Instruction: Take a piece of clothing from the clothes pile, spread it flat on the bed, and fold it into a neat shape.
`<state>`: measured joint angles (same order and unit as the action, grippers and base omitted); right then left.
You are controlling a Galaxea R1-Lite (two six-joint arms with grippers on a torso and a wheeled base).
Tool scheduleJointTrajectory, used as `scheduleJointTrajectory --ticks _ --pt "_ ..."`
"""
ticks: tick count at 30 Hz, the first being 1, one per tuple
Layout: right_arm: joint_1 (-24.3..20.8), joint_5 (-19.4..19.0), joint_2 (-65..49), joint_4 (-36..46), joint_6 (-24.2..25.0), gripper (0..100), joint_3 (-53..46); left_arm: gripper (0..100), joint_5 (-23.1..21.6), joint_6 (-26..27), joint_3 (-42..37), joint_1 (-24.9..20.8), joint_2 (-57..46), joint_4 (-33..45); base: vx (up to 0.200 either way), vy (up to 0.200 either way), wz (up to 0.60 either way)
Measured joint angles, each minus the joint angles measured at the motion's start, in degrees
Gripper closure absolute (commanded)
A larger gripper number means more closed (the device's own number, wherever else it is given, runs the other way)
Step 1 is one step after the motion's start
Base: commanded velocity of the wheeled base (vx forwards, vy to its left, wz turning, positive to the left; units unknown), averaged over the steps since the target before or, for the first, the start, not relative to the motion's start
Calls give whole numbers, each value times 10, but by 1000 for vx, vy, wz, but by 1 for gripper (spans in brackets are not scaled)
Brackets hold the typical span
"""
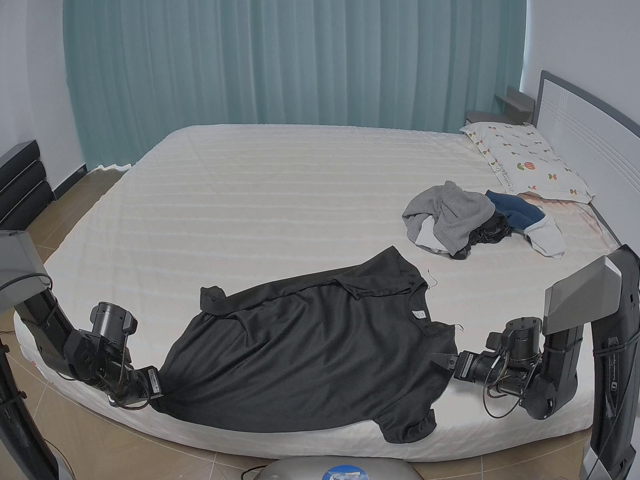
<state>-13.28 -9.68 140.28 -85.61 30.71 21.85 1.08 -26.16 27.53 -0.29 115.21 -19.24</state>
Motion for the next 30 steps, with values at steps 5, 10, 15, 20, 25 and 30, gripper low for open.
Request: scheduleJointTrajectory --ticks 5,10,15,20,25,30 --pt "1 31 11 13 0 100 45 100 0 -2 -5 2 6 -11 0 0 0" --pt "1 50 18 29 -1 100 95 100 1 -3 -5 9 9 -19 0 0 0" --pt "-3 55 23 41 0 100 143 100 1 -4 -1 27 10 -47 0 0 0" --pt "-11 57 25 82 0 100 189 100 3 -4 1 44 10 -55 0 0 0" --pt "-20 60 31 107 0 0 237 100 4 -4 2 49 10 -56 0 0 0" --pt "-26 62 44 108 0 0 269 100 4 -2 3 55 11 -56 0 0 0"
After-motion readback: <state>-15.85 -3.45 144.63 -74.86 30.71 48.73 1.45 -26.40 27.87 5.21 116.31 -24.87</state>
